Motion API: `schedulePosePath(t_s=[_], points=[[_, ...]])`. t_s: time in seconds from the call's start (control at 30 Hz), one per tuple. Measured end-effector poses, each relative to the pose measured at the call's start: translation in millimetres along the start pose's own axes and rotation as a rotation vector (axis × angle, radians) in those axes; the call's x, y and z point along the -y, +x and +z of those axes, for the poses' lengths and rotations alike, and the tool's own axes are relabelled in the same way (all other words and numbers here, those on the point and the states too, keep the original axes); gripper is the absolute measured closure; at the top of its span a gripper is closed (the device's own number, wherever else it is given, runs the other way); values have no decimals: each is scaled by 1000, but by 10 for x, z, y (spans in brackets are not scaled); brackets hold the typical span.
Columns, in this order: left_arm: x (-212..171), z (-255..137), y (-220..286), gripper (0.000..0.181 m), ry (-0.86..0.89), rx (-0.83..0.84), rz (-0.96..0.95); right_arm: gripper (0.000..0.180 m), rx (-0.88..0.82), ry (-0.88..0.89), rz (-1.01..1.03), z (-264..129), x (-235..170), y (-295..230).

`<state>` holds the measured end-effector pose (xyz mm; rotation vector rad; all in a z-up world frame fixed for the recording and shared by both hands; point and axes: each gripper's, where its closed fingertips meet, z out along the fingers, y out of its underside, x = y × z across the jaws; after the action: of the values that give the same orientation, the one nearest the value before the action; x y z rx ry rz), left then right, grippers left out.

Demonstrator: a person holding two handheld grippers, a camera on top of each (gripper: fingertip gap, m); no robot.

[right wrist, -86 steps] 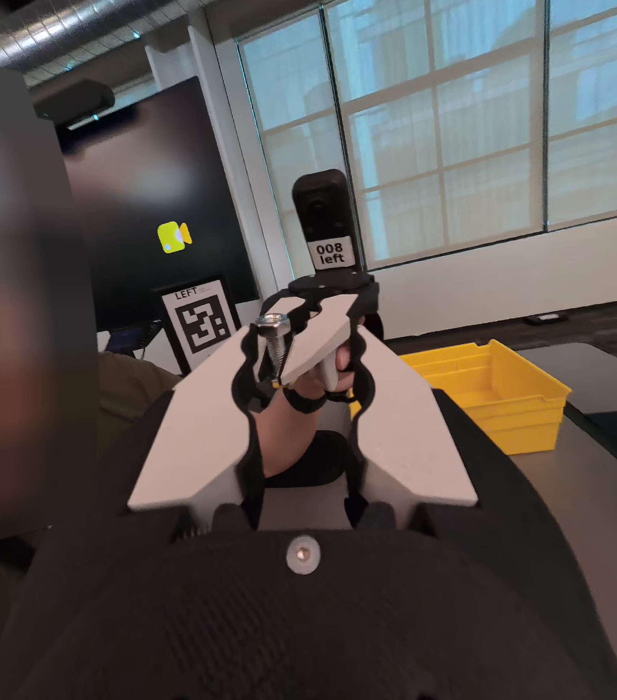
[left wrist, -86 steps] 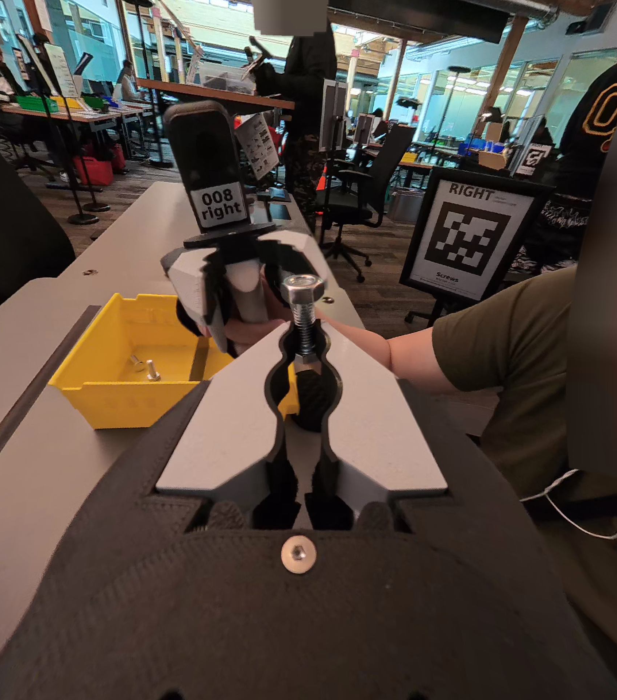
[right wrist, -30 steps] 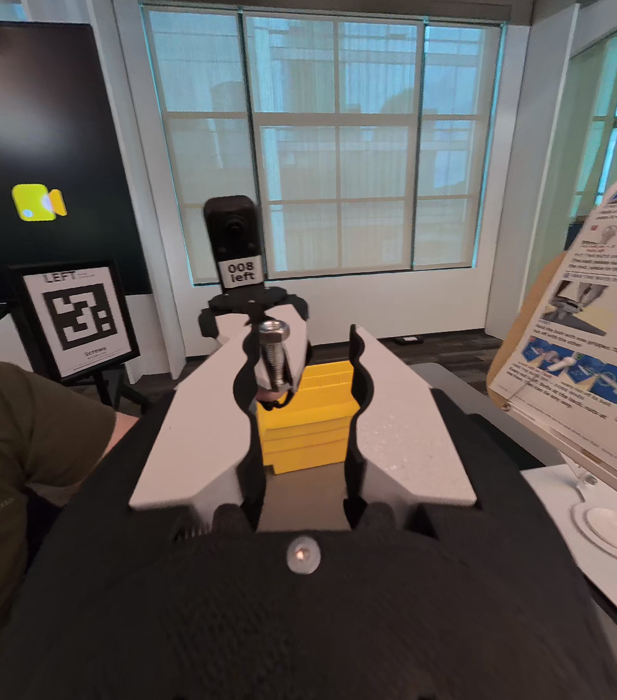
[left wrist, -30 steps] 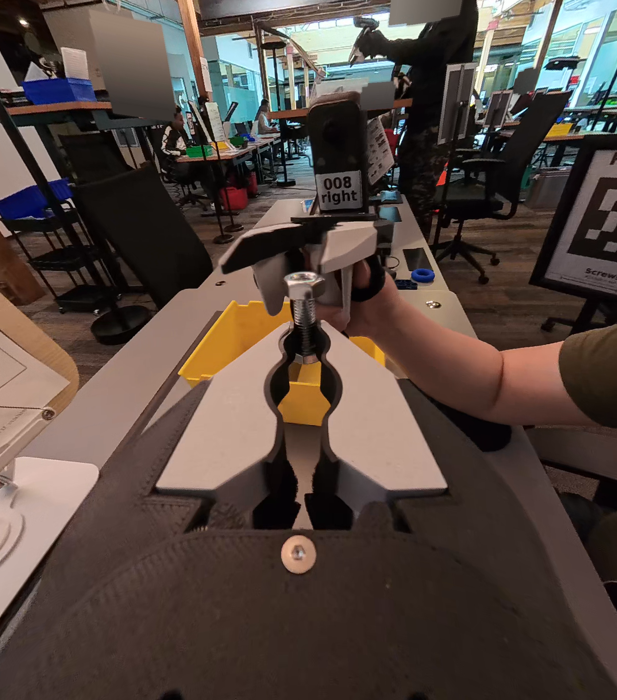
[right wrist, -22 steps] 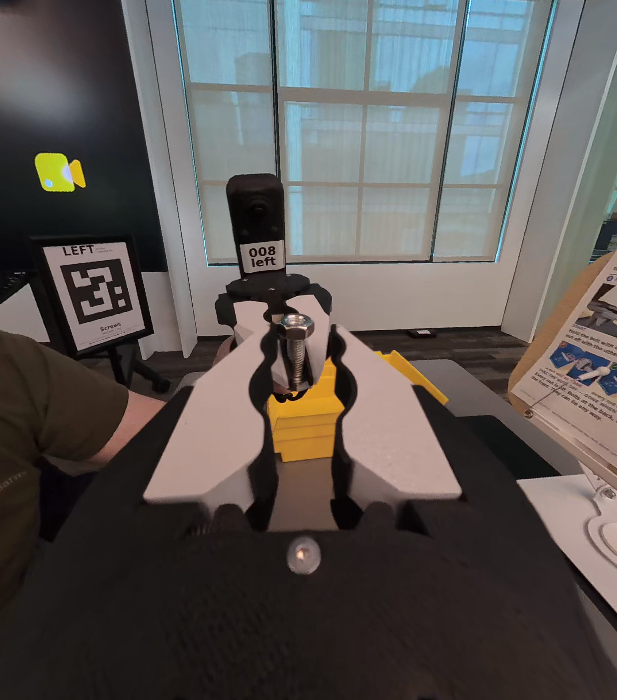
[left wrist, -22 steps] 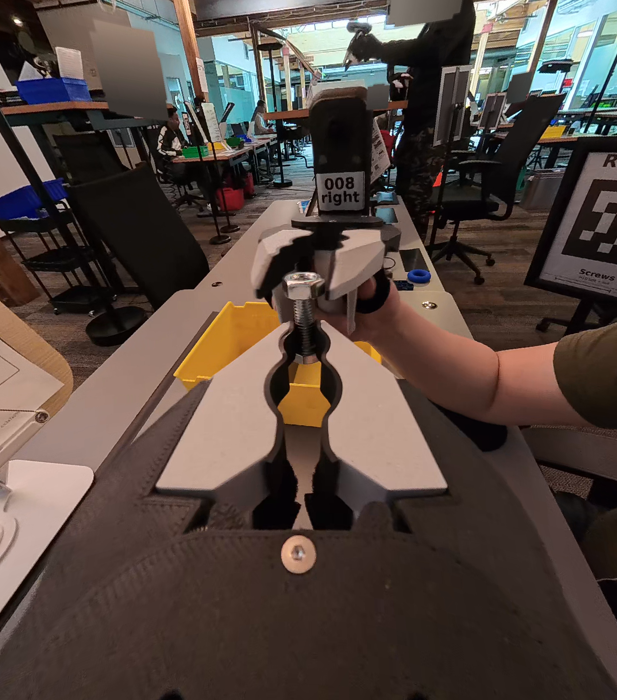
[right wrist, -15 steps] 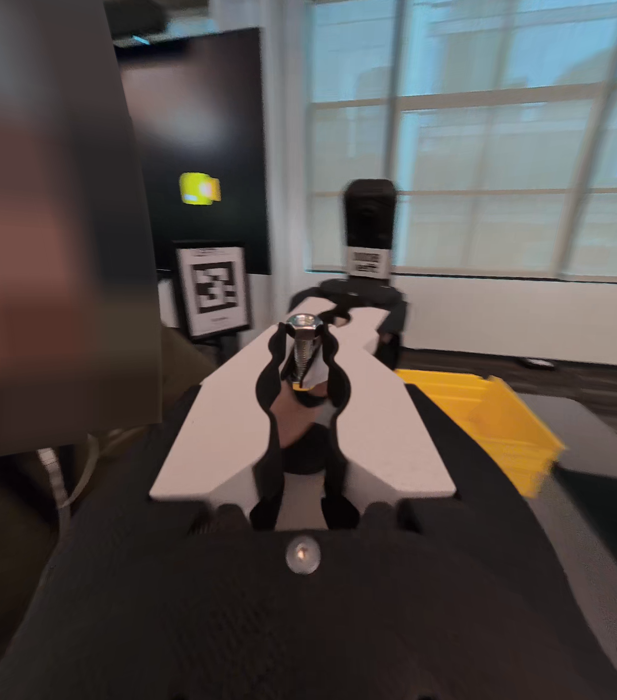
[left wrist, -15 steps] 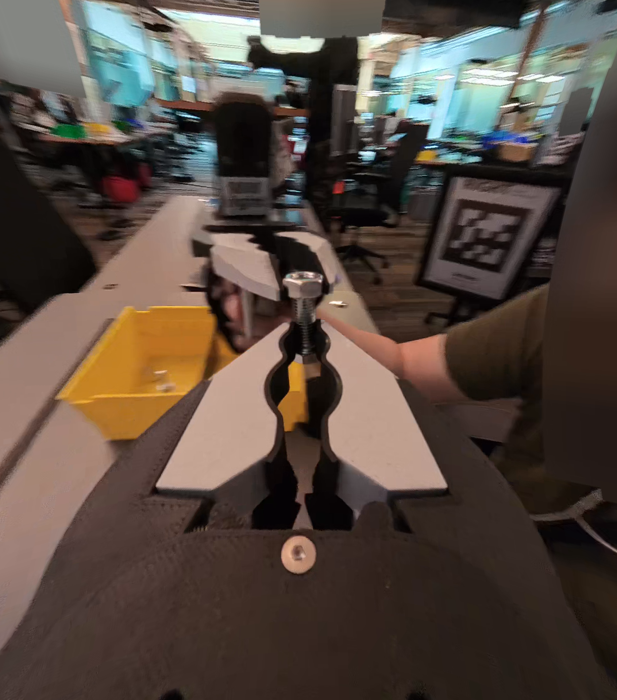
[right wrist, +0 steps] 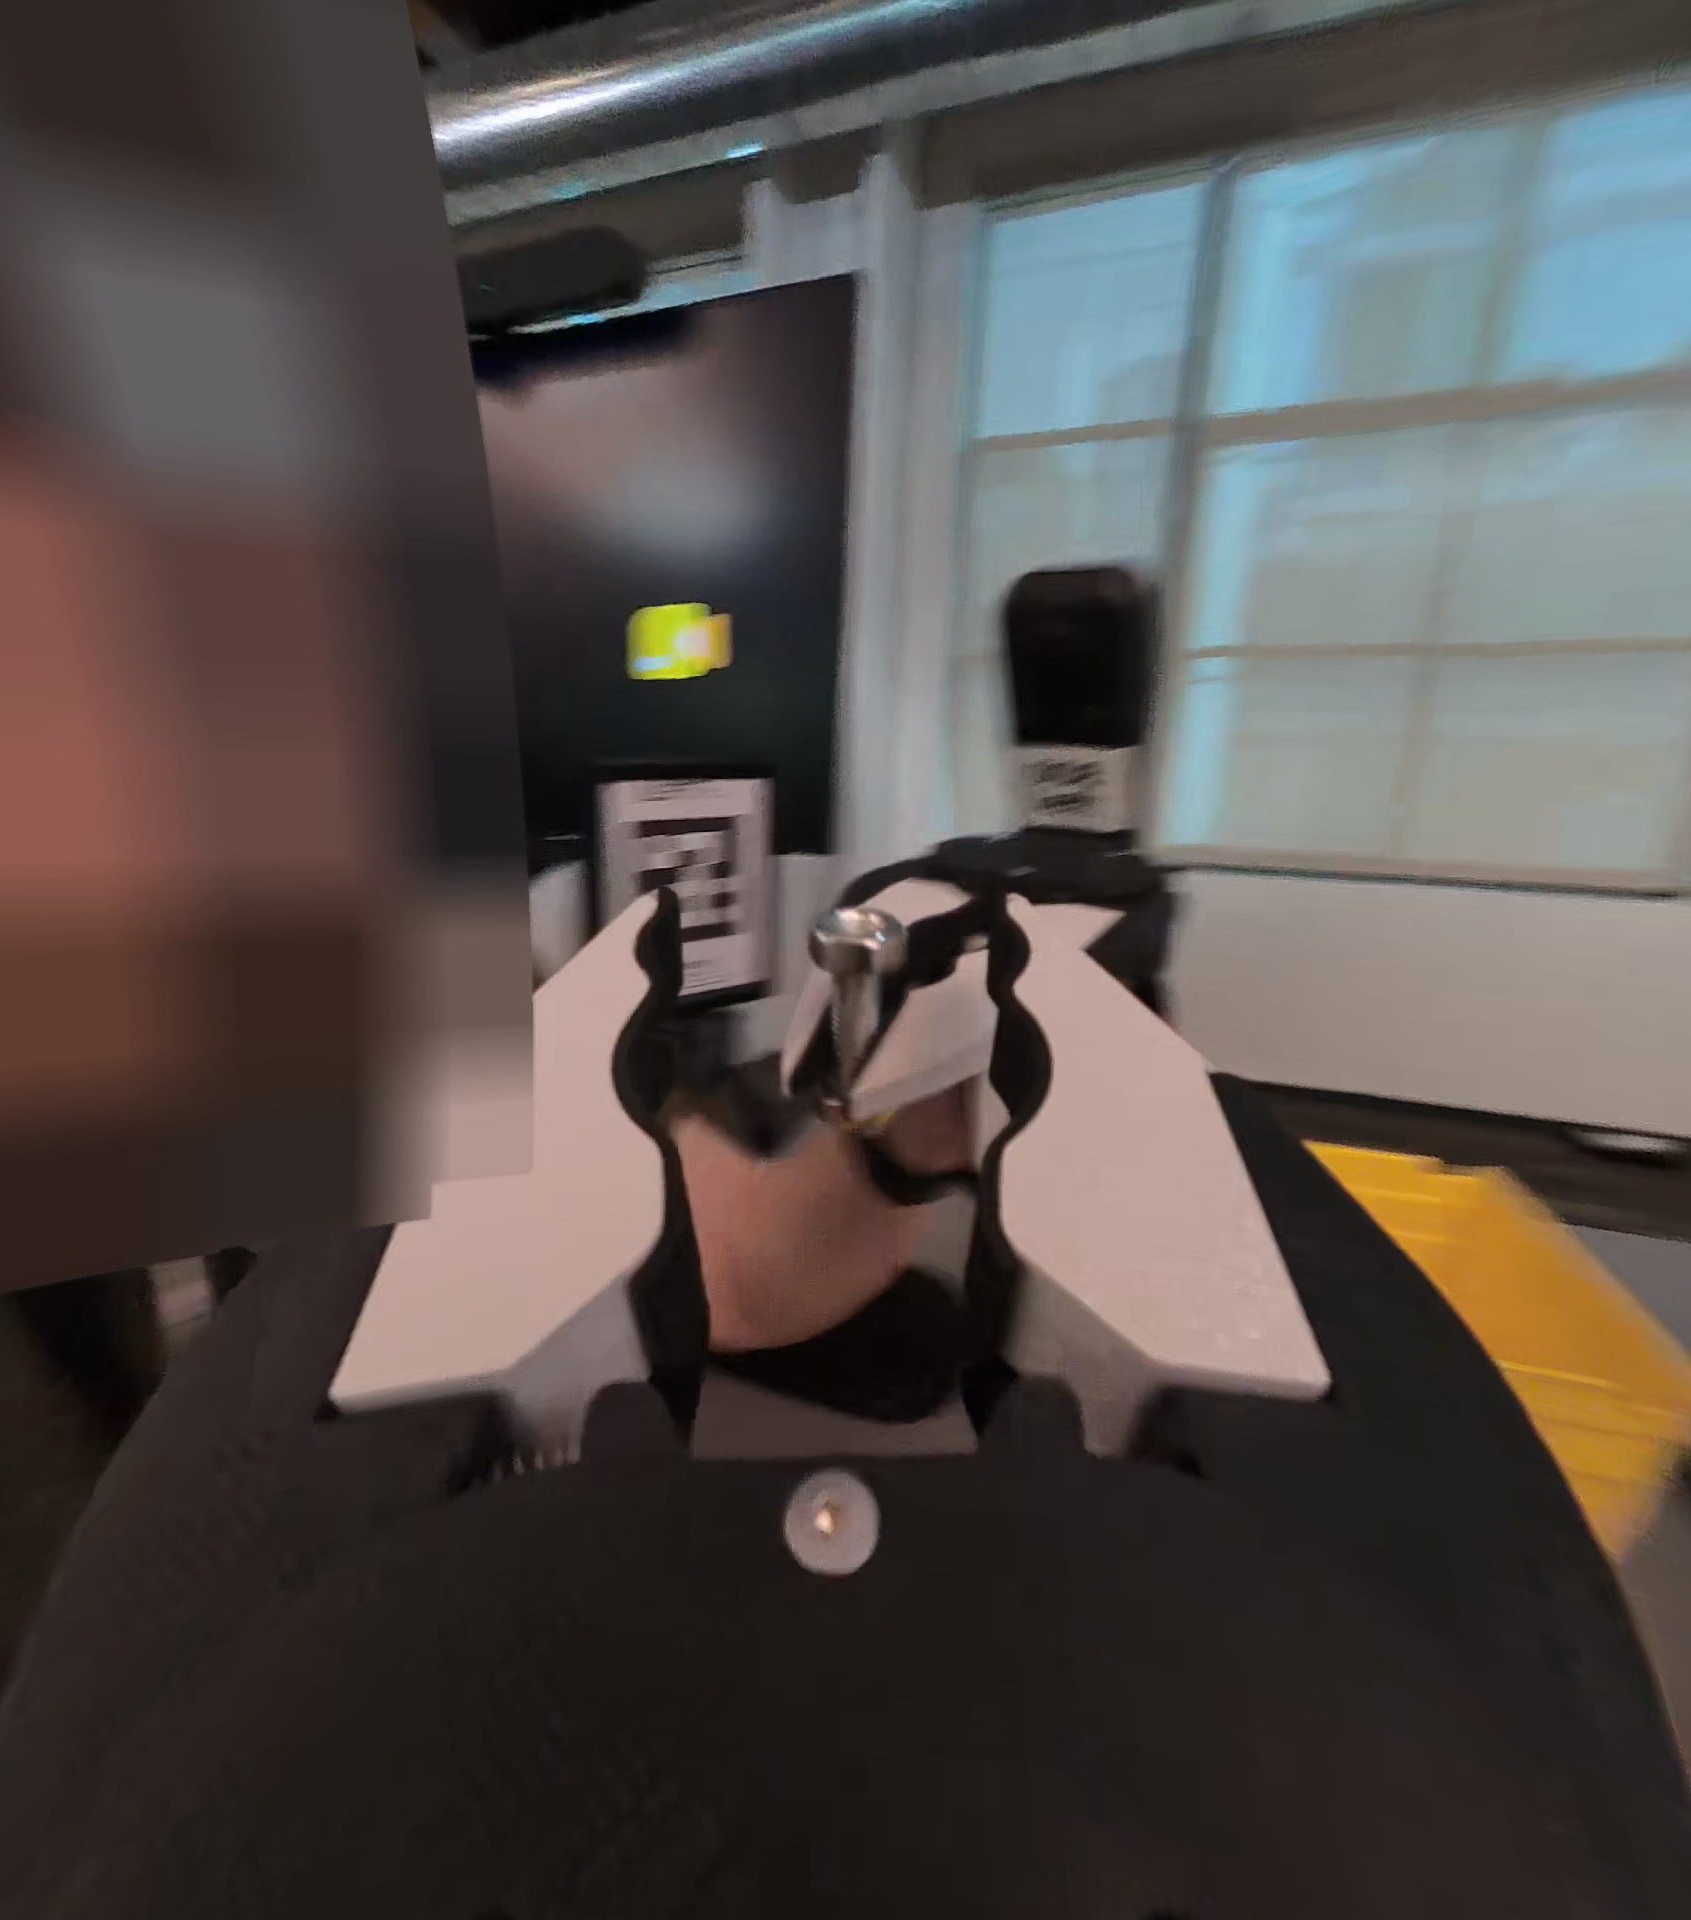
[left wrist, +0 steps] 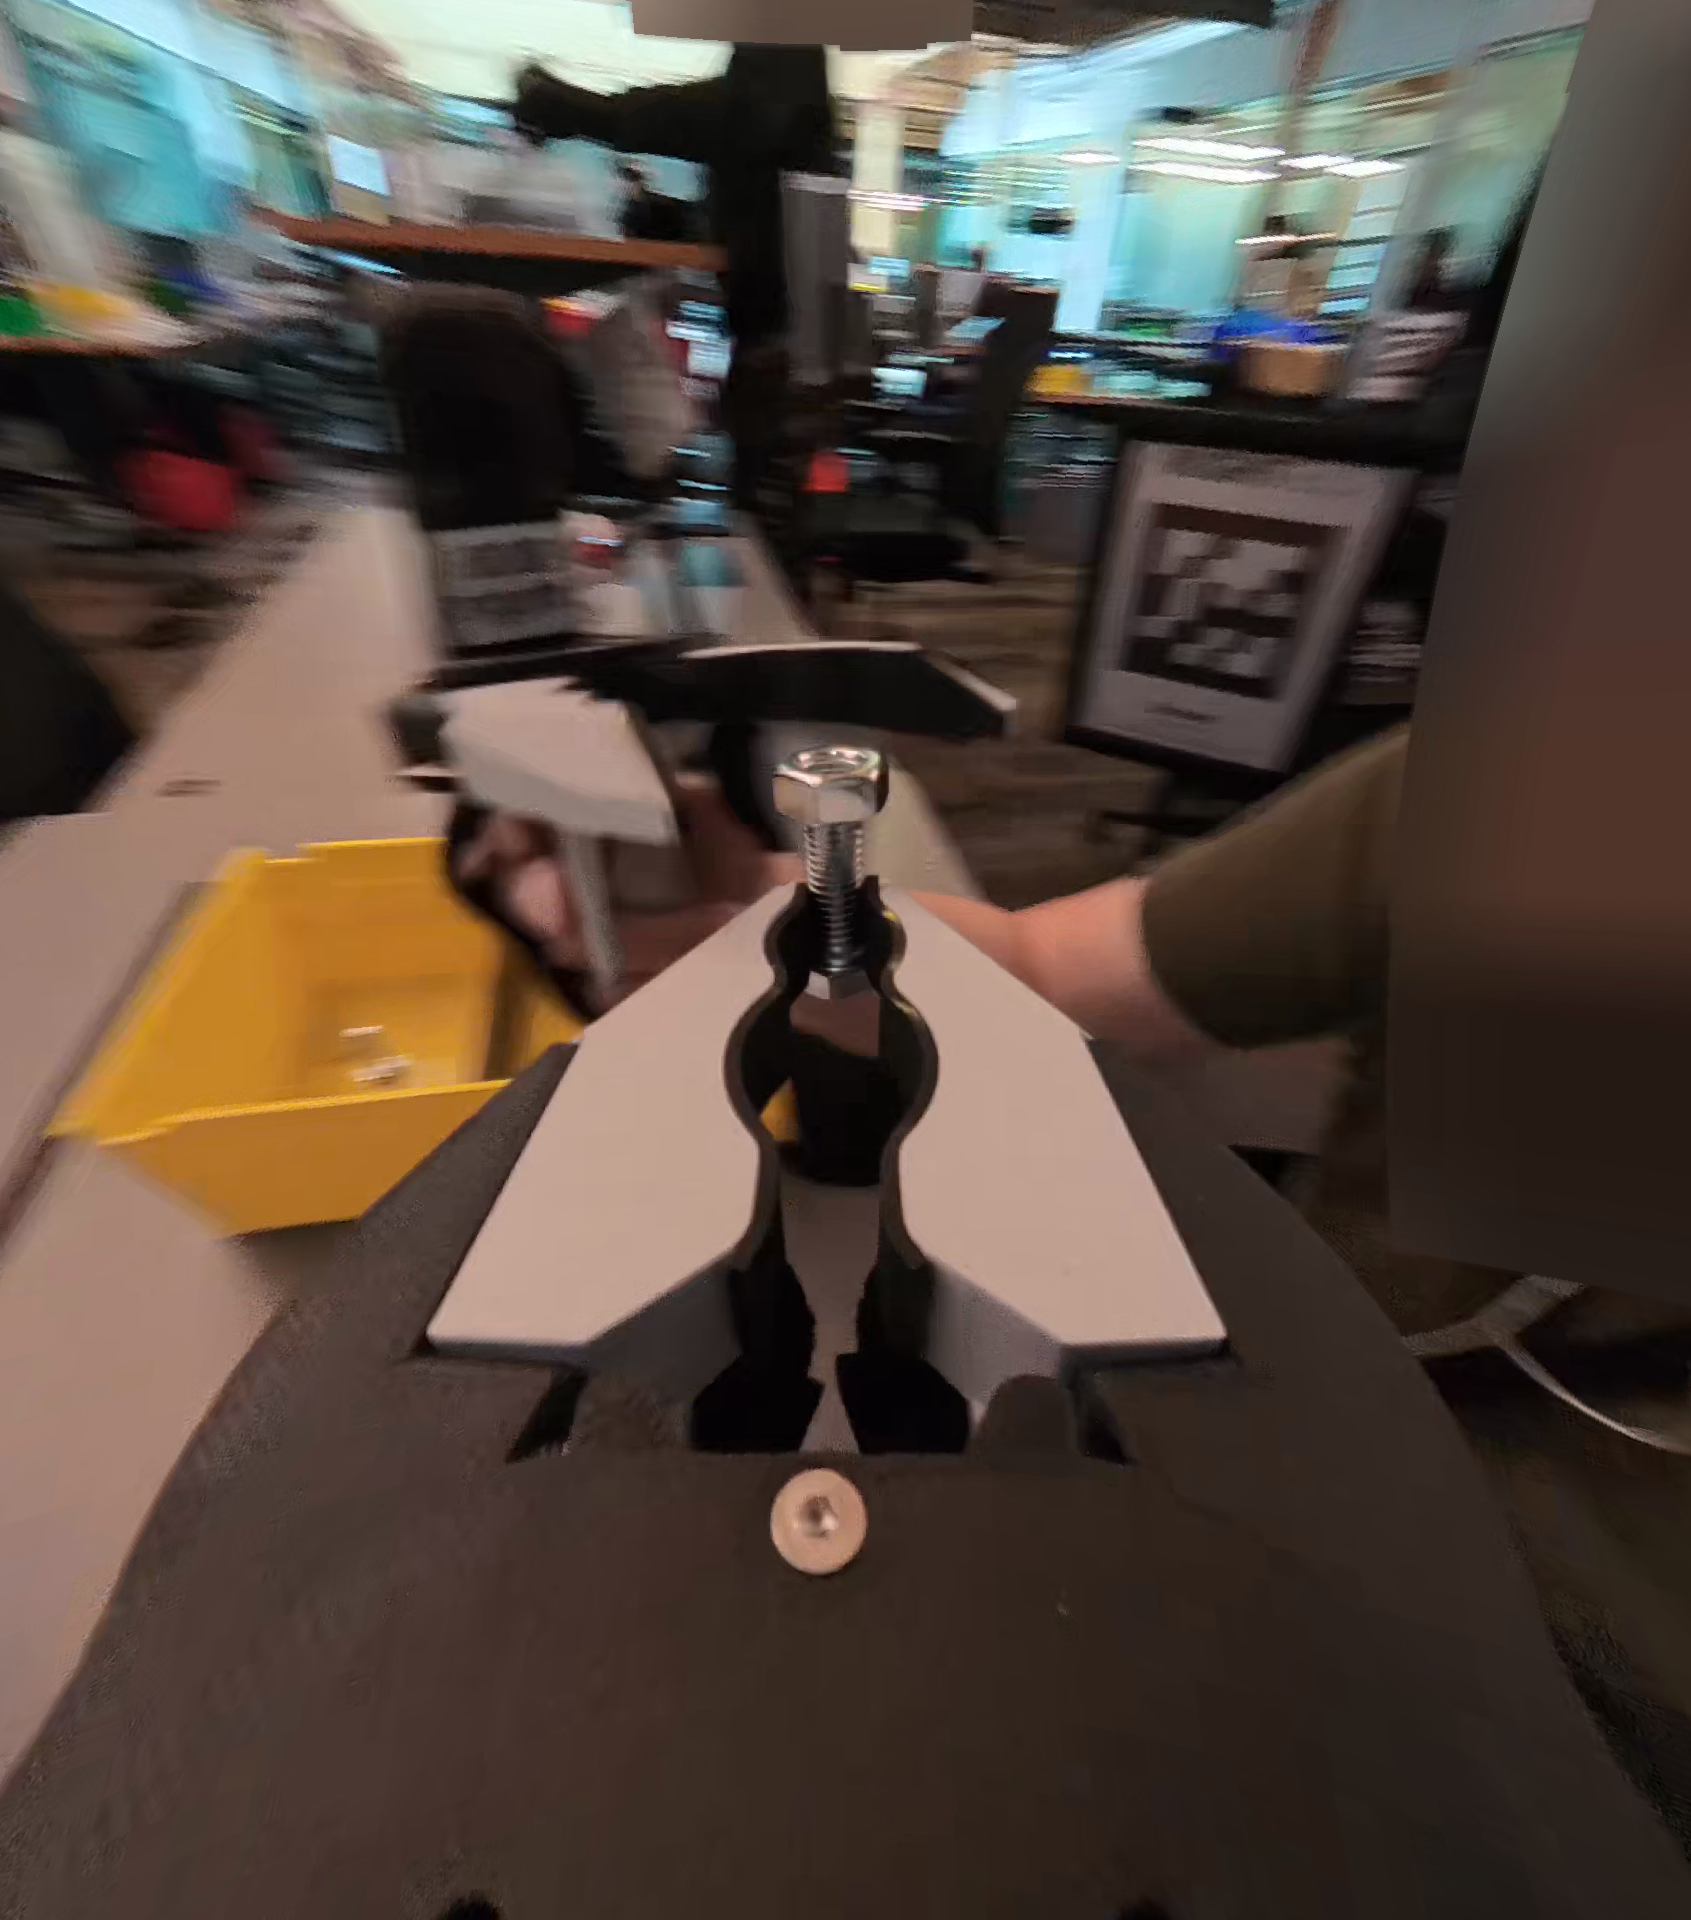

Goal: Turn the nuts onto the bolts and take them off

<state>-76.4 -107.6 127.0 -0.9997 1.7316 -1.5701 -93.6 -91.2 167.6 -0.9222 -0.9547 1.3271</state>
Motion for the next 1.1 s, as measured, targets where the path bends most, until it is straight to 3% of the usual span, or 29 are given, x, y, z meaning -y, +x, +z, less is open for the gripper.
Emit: schedulePosePath(t_s=[0.03,0.13,0.27,0.57,0.8,0.93,1.1], points=[[28,-67,-185,173,5,141,36,122,-137,23,-108,-29,75,137],[123,-317,-616,174,28,514,174,130,-550,55,-442,-173,224,450],[166,-460,-816,174,13,767,297,132,-708,-1,-521,-118,166,539],[106,-478,-953,173,-87,969,416,145,-757,-27,-405,-167,36,695],[36,-404,-982,173,-144,985,449,165,-755,-77,-389,-207,-39,759],[-5,-426,-1028,174,-201,1027,486,164,-698,-68,-378,-245,-87,794],[-97,-451,-1138,174,-375,1189,637,164,-559,72,-269,-382,-166,862]])
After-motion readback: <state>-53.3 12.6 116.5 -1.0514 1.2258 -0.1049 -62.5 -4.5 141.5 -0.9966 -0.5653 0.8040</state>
